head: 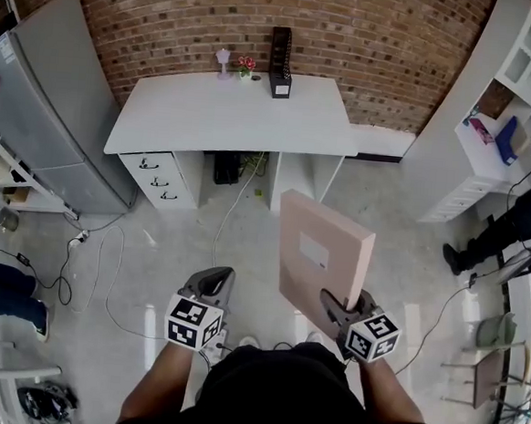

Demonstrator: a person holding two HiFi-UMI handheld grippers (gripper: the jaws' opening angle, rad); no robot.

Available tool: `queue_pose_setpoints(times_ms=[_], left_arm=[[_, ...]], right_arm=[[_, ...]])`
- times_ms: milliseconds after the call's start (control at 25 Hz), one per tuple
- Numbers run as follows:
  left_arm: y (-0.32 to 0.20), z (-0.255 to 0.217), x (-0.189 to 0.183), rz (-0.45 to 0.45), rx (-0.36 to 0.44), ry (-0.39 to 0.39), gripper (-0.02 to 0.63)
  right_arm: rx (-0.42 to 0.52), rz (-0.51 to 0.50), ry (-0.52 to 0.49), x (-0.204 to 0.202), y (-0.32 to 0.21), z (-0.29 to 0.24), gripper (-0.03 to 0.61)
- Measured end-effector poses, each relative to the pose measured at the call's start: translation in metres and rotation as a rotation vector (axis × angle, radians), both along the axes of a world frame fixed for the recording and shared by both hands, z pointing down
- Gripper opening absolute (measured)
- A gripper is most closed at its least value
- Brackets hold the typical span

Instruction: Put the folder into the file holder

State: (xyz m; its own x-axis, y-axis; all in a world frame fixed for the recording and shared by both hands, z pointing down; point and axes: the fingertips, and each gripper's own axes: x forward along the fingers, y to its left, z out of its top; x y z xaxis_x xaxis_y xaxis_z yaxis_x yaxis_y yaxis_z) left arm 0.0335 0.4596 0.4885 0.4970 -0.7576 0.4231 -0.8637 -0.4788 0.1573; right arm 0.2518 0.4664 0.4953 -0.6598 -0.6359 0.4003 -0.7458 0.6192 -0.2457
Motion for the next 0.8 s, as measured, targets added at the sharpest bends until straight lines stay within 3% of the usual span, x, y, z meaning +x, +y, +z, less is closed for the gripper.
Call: queue_pose_setpoints(times_ms=[280, 800], left_arm=[[-0.002, 0.007, -0.031, -0.01, -0.02, 0.01, 0.006], [-0.058, 0.037, -0.02, 0.038, -0.087, -0.014, 0.006]], right_arm=[[-0.006, 0.042, 0.004, -0.014, -0.009, 0.002, 0.163], [-0.057, 0.007, -0.039, -0.038, -0.085, 0.024, 0.163]])
